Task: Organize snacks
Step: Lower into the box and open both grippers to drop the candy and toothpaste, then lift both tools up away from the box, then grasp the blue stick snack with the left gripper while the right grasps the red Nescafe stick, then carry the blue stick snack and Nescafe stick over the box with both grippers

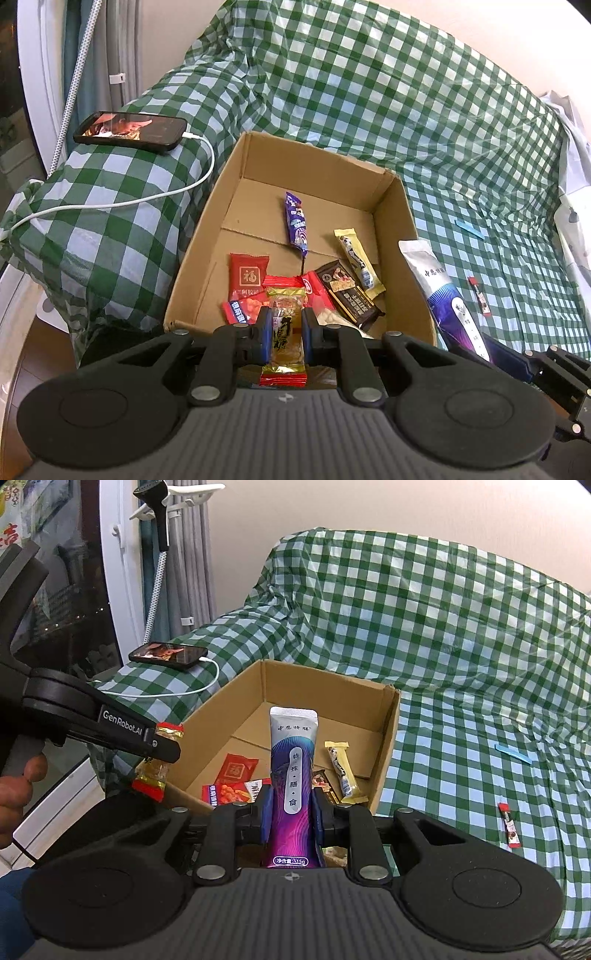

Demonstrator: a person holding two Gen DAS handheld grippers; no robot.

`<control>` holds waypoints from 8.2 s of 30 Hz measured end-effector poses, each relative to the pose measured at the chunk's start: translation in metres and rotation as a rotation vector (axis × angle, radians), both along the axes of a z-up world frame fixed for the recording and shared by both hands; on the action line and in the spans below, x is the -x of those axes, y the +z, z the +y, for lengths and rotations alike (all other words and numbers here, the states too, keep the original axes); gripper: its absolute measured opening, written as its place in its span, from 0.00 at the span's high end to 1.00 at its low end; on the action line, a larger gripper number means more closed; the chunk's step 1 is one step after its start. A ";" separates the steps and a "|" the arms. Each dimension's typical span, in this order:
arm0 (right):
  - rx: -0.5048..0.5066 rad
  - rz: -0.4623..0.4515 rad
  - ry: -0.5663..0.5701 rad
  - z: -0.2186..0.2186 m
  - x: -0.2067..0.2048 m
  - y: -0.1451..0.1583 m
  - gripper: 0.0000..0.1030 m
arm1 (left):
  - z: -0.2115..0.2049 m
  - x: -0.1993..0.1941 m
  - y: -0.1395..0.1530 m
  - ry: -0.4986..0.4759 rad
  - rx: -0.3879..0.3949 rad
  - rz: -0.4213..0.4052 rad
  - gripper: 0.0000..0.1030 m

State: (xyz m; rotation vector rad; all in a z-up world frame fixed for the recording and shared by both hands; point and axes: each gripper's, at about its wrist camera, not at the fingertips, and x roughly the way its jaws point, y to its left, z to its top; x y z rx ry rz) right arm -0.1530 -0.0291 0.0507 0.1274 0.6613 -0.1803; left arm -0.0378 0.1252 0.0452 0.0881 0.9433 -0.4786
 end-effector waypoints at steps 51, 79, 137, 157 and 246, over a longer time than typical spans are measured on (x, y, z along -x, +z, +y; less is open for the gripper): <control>-0.114 0.144 -0.001 -0.043 -0.125 -0.052 0.17 | -0.037 -0.099 -0.043 0.074 -0.154 0.009 0.00; -0.006 -0.047 -0.054 0.015 0.011 0.013 0.01 | 0.011 0.046 0.016 0.053 -0.114 -0.138 0.00; -0.099 -0.041 -0.133 -0.019 0.010 -0.010 0.01 | -0.030 0.032 0.000 -0.023 -0.260 -0.143 0.00; -0.076 0.117 -0.602 -0.274 -0.002 -0.141 0.34 | -0.176 0.004 -0.021 -0.187 -0.362 -0.102 0.00; -0.157 -0.009 -0.118 -0.019 0.039 0.009 0.85 | 0.015 0.064 0.032 -0.133 -0.066 -0.142 0.88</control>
